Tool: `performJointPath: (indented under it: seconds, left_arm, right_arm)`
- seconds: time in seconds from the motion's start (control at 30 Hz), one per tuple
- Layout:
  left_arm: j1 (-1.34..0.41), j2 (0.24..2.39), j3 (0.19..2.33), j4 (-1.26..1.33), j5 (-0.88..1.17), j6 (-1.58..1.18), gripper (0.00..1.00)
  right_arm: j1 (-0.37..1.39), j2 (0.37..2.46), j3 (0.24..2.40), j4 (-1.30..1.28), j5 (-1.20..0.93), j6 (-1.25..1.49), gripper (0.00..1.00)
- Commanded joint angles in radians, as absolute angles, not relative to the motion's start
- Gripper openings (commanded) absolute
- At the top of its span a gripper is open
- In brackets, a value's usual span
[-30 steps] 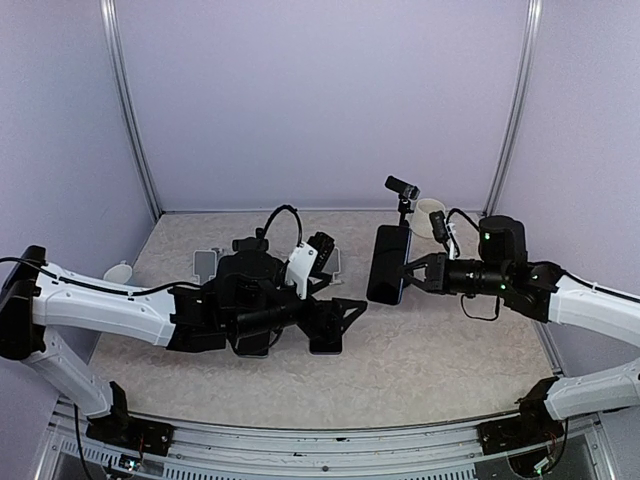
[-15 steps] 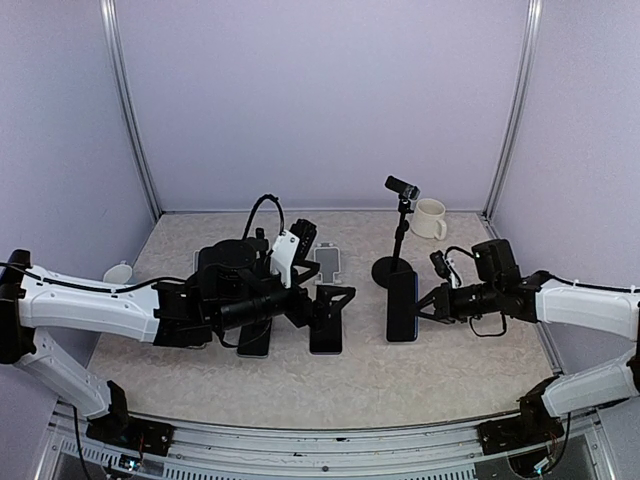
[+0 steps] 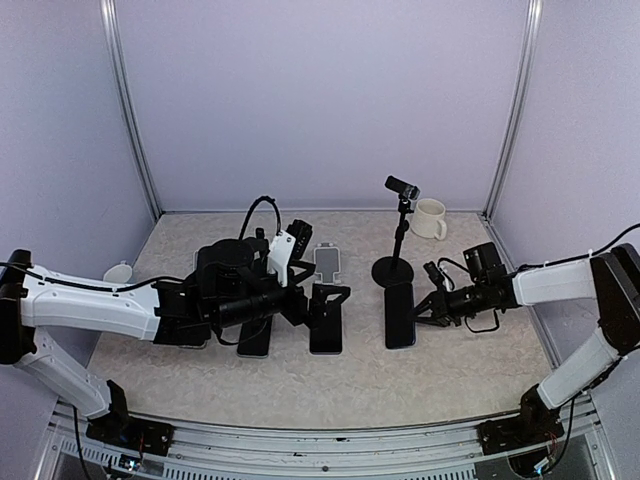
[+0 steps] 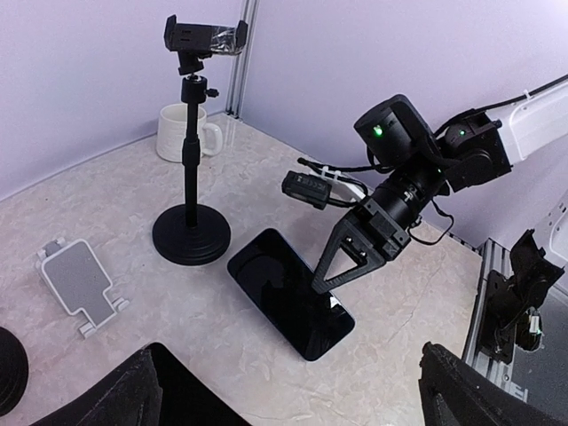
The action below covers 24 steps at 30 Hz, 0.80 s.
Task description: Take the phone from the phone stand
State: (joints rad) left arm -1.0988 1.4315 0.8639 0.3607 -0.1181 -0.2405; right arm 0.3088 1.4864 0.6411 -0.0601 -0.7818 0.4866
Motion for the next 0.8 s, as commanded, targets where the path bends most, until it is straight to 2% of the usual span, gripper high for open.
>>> performJointPath:
  seconds: [0.0, 0.3, 0.6, 0.77]
  left_arm:
    - [-1.081, 1.408, 0.832, 0.389, -0.095, -0.257, 0.99]
    - [-1.055, 1.373, 0.781, 0.413, -0.09, -0.272, 0.99]
    - [-1.03, 1.334, 0.752, 0.403, -0.108, -0.281, 0.99]
    - [-1.026, 1.325, 0.747, 0.403, -0.112, -0.284, 0.99]
  right_arm:
    - [0.277, 1.557, 0.684, 0.022, -0.906, 0.466, 0.0]
    - [0.237, 1.683, 0.733, -0.008, -0.933, 0.412, 0.0]
    - [0.201, 1.737, 0.747, -0.06, -0.884, 0.37, 0.11]
    - [0.193, 1.76, 0.757, -0.093, -0.867, 0.35, 0.12]
